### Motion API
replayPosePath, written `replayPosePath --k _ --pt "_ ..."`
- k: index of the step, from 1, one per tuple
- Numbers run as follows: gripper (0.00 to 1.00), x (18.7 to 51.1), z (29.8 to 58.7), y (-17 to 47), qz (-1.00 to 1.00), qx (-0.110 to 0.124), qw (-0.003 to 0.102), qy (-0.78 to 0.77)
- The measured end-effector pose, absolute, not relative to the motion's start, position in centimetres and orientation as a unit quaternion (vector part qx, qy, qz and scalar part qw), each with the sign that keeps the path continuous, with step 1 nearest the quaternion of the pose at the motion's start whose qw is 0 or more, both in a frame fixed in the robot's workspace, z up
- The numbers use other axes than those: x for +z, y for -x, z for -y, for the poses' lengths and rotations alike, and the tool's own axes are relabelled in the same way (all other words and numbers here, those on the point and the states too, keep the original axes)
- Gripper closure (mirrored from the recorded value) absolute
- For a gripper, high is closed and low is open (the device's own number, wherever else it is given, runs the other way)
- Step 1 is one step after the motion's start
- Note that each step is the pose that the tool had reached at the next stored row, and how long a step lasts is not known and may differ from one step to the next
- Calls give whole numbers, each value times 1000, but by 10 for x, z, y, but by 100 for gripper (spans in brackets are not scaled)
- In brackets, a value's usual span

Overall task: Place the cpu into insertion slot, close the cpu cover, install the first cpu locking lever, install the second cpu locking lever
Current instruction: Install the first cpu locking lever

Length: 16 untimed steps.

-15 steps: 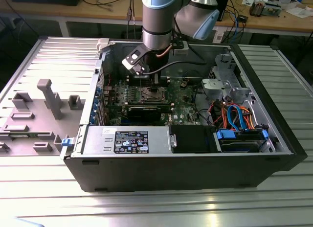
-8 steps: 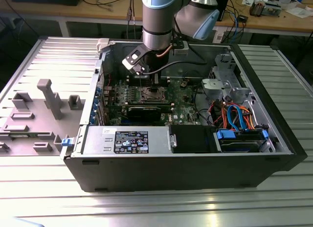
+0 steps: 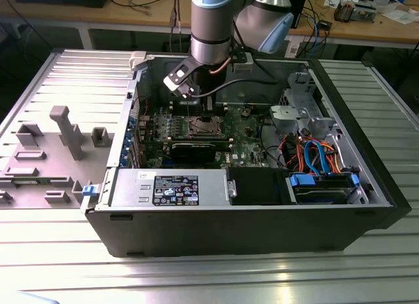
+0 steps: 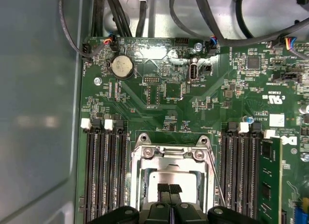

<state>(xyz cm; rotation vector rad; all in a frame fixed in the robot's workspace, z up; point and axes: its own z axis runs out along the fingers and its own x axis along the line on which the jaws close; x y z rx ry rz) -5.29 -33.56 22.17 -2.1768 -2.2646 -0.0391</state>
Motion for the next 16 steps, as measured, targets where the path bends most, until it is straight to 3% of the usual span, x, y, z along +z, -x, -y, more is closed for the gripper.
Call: replayPosePath --k 16 --pt "89 237 336 53 721 -10 -2 693"
